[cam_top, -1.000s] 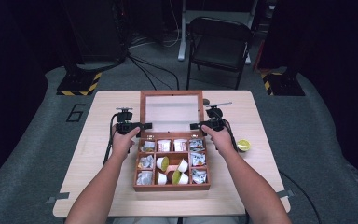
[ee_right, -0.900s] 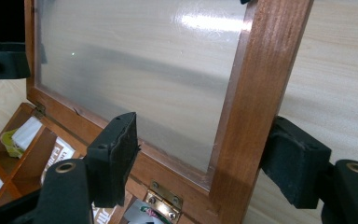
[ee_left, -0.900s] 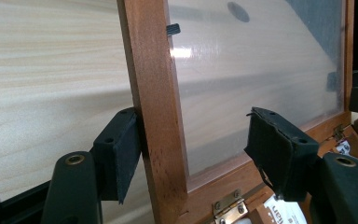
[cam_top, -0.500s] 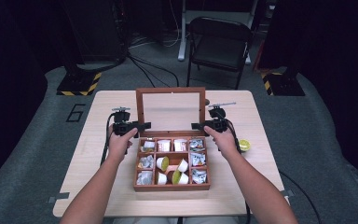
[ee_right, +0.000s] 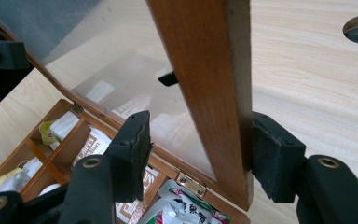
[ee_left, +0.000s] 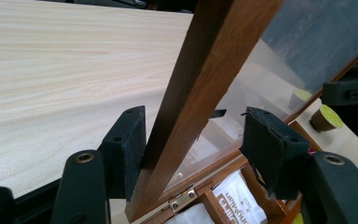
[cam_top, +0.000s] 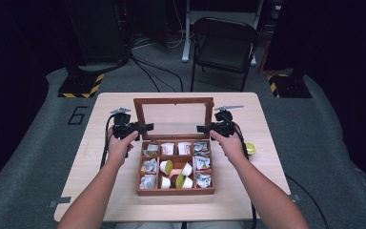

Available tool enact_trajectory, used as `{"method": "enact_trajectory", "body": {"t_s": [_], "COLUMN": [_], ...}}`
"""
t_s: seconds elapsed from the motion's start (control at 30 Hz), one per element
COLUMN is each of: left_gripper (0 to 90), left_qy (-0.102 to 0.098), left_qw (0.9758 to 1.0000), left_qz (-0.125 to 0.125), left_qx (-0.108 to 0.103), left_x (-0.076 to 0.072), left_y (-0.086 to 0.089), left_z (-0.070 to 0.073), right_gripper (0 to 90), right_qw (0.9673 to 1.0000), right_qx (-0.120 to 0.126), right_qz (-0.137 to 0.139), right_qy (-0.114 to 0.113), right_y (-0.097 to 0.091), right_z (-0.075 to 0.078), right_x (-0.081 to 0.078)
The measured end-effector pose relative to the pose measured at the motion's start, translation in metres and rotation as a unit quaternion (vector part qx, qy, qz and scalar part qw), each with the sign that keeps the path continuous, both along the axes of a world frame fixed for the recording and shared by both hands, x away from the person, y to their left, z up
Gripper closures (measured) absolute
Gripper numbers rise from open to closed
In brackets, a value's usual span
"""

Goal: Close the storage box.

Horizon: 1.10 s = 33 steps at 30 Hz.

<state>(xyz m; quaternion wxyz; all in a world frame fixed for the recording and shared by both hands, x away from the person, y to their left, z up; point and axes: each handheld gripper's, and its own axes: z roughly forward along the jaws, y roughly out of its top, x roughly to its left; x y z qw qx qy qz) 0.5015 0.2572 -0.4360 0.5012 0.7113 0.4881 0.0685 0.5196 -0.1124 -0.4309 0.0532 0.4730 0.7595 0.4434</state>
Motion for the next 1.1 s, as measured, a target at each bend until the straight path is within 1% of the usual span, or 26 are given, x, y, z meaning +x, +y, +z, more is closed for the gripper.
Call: {"method": "enact_trajectory", "body": {"t_s": [0.07,0.1,0.13,0.17,0.2,0.27,0.33,0.37,0.4,0.47,0.5,0.57,0.6,0.7,0.77,0.8,0.83,0.93,1.0,1.07,1.1], "left_gripper": [40.1,40.0,39.9,39.9,39.9,39.9,39.7,39.5,39.1,38.2,37.9,37.9,37.8,37.7,37.7,37.6,37.6,37.5,37.4,37.5,37.5], "left_qy": [-0.006,-0.008,-0.012,-0.011,-0.015,-0.022,-0.021,-0.023,-0.028,-0.030,-0.033,-0.037,-0.039,-0.045,-0.047,-0.042,-0.043,-0.047,-0.049,-0.052,-0.054], "left_qw": [0.9999,0.9999,0.9999,0.9999,0.9999,0.9997,0.9998,0.9997,0.9996,0.9995,0.9994,0.9993,0.9991,0.9990,0.9988,0.9991,0.9990,0.9989,0.9987,0.9986,0.9984], "left_qz": [-0.005,-0.004,0.001,0.000,-0.001,-0.005,-0.004,-0.005,-0.005,-0.002,-0.004,-0.005,-0.008,-0.006,-0.010,-0.003,-0.003,0.000,-0.004,-0.005,-0.009], "left_qx": [0.008,0.008,0.004,0.004,0.005,0.005,0.005,0.005,0.006,0.005,0.008,0.009,0.013,0.008,0.011,0.003,0.006,0.005,0.011,0.011,0.015], "left_x": [-0.001,-0.002,-0.004,-0.005,-0.005,-0.007,-0.009,-0.009,-0.010,-0.013,-0.014,-0.017,-0.018,-0.022,-0.025,-0.026,-0.027,-0.031,-0.034,-0.037,-0.039], "left_y": [0.000,0.000,-0.001,-0.001,0.000,0.000,0.000,-0.001,-0.001,-0.002,-0.002,-0.002,-0.002,-0.002,0.000,-0.001,0.000,0.000,0.000,0.000,0.001], "left_z": [0.001,0.002,0.003,0.005,0.006,0.009,0.012,0.013,0.015,0.019,0.021,0.025,0.027,0.032,0.035,0.036,0.037,0.044,0.050,0.054,0.057], "right_gripper": [42.0,42.0,41.9,41.9,41.9,41.5,41.2,40.9,40.8,40.6,40.5,40.3,40.2,39.6,39.2,39.2,39.3,39.6,39.9,40.2,40.5], "right_qw": [1.0000,1.0000,1.0000,1.0000,0.9999,0.9999,0.9998,0.9998,0.9998,0.9997,0.9995,0.9994,0.9994,0.9993,0.9993,0.9995,0.9994,0.9991,0.9988,0.9985,0.9983], "right_qx": [-0.004,-0.002,-0.004,-0.001,-0.002,0.003,0.009,0.006,0.008,0.014,0.013,0.014,0.014,0.014,0.015,0.013,0.011,0.017,0.015,0.011,0.010], "right_qz": [0.003,0.002,0.002,0.004,0.004,0.006,0.007,0.010,0.009,0.009,0.011,0.011,0.012,0.013,0.012,0.011,0.013,0.014,0.017,0.022,0.024], "right_qy": [-0.005,-0.004,-0.004,-0.005,-0.010,-0.012,-0.014,-0.017,-0.017,-0.020,-0.025,-0.028,-0.029,-0.033,-0.031,-0.028,-0.031,-0.036,-0.044,-0.050,-0.053], "right_y": [0.000,0.000,0.000,0.000,-0.001,-0.001,-0.002,-0.003,-0.003,-0.004,-0.004,-0.005,-0.005,-0.006,-0.006,-0.006,-0.007,-0.008,-0.008,-0.008,-0.008], "right_z": [0.001,0.001,0.001,0.002,0.003,0.004,0.006,0.008,0.010,0.013,0.015,0.017,0.018,0.022,0.025,0.027,0.029,0.040,0.047,0.055,0.057], "right_x": [-0.001,-0.002,-0.003,-0.004,-0.004,-0.005,-0.006,-0.007,-0.008,-0.010,-0.012,-0.015,-0.016,-0.019,-0.021,-0.022,-0.022,-0.027,-0.029,-0.034,-0.035]}}
